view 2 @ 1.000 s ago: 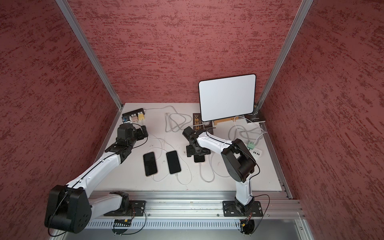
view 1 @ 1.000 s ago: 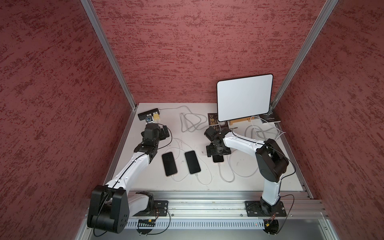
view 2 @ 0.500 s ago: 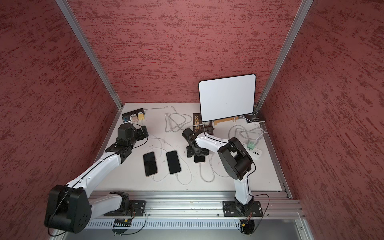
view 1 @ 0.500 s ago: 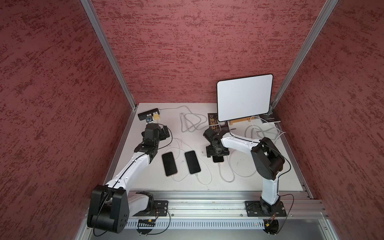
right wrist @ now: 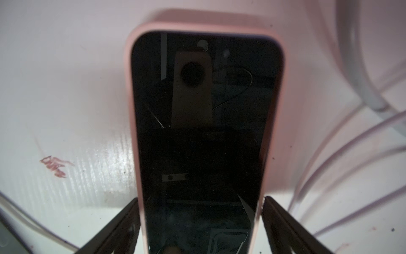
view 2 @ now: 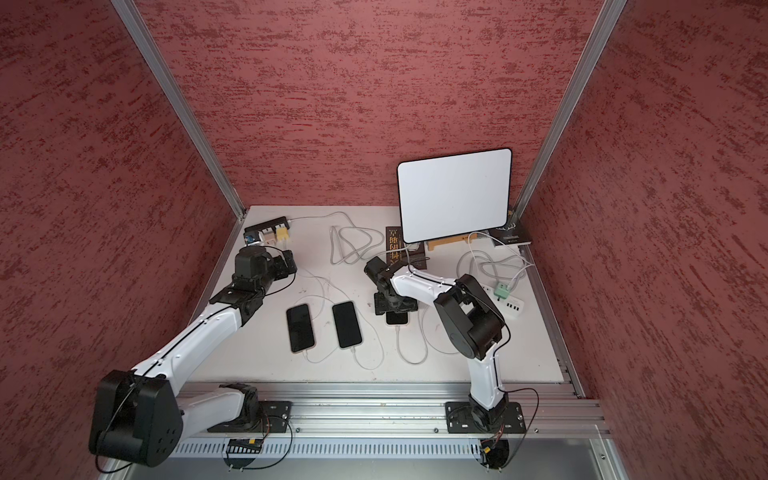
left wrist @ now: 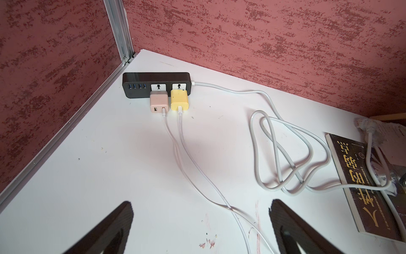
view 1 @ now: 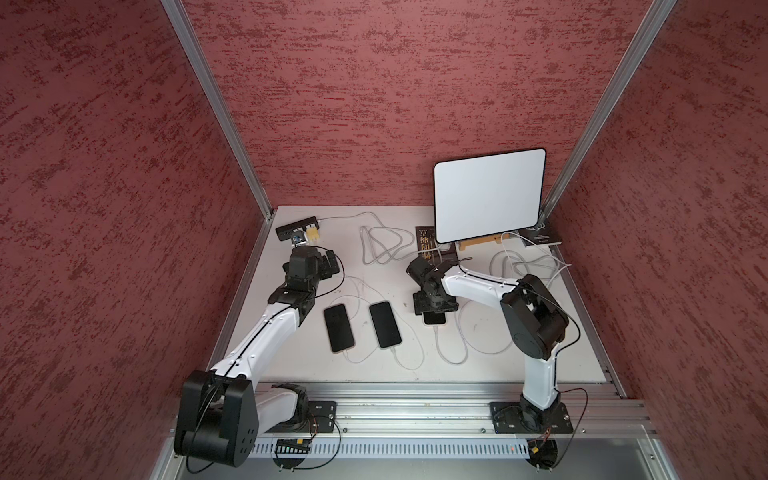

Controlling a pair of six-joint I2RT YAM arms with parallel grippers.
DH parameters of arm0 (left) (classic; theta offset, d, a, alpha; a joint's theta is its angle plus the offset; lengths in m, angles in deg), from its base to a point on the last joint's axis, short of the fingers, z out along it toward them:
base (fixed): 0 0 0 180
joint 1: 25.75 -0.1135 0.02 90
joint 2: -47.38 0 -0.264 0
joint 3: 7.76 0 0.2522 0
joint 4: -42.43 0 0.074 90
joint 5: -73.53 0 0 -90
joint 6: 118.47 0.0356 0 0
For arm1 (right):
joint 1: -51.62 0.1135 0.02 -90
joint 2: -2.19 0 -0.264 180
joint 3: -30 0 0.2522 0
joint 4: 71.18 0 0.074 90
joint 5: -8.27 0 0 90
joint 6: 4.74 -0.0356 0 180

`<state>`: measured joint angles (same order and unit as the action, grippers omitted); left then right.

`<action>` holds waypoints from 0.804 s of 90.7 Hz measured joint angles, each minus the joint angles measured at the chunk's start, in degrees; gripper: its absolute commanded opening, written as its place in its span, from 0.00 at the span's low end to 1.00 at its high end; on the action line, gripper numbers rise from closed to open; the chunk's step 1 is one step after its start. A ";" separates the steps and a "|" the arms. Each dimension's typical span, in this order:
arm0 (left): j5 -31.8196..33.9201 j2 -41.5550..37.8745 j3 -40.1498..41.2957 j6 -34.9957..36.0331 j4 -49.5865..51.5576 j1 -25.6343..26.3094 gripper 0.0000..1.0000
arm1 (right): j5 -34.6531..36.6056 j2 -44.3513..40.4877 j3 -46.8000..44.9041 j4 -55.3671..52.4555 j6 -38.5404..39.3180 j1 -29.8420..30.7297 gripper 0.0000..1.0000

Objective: Unplug the charging cable from the phone
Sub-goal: Pick up the phone at the center of the board.

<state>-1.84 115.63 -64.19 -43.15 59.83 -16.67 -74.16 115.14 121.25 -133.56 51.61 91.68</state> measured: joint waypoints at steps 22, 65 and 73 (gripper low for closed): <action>-0.02 -0.02 -0.15 -0.24 0.42 0.00 1.00 | 0.57 0.00 -0.09 0.85 0.00 0.00 0.78; -0.87 -2.05 -0.76 -3.78 0.70 0.00 1.00 | 3.67 -4.76 -1.88 1.64 2.54 0.00 0.63; -1.86 -2.40 -1.36 -4.44 0.70 0.00 1.00 | 3.39 -8.13 -2.21 2.80 3.72 -0.13 0.62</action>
<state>-3.69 113.22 -65.55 -47.58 60.53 -16.67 -70.77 107.01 119.04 -130.77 55.33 91.55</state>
